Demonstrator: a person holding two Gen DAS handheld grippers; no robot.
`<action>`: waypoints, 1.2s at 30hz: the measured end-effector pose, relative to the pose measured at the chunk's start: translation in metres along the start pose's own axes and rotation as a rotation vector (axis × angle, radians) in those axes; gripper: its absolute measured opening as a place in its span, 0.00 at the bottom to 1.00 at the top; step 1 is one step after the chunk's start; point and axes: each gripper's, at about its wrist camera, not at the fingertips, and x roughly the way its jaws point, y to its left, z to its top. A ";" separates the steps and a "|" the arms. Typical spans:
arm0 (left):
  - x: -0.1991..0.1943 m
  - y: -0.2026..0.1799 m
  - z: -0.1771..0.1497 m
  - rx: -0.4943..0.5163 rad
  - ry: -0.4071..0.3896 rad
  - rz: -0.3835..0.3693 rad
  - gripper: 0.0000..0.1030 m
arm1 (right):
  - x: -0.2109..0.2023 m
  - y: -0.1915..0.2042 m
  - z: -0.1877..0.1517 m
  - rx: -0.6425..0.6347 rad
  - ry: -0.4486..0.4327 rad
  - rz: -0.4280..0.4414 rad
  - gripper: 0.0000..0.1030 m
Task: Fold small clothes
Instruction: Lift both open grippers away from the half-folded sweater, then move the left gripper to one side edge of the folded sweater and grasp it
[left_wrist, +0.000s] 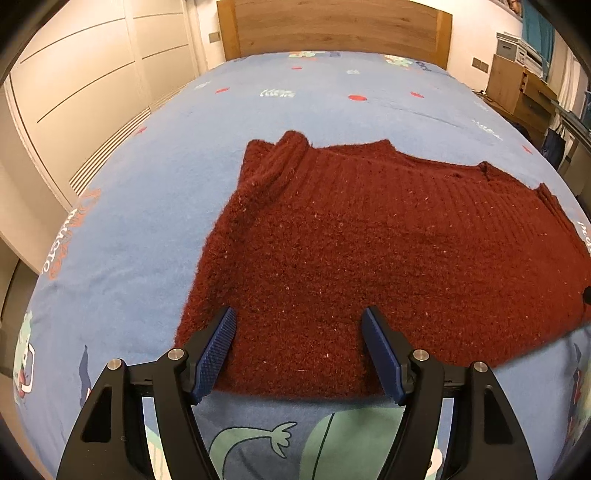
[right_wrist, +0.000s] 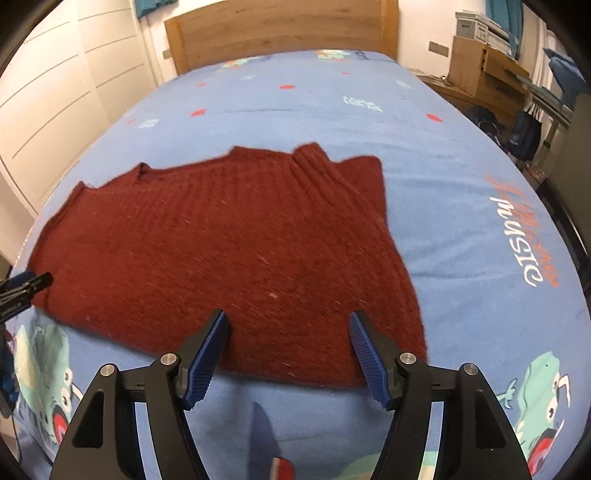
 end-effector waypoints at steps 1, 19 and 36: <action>0.003 -0.001 -0.001 0.006 0.008 0.005 0.66 | 0.003 0.003 -0.001 -0.001 0.005 0.005 0.67; -0.034 0.020 -0.005 -0.077 0.014 -0.049 0.70 | -0.027 -0.026 -0.029 0.076 0.014 -0.002 0.68; -0.081 0.056 -0.014 -0.488 0.075 -0.376 0.70 | -0.097 -0.013 -0.055 0.149 -0.072 0.072 0.68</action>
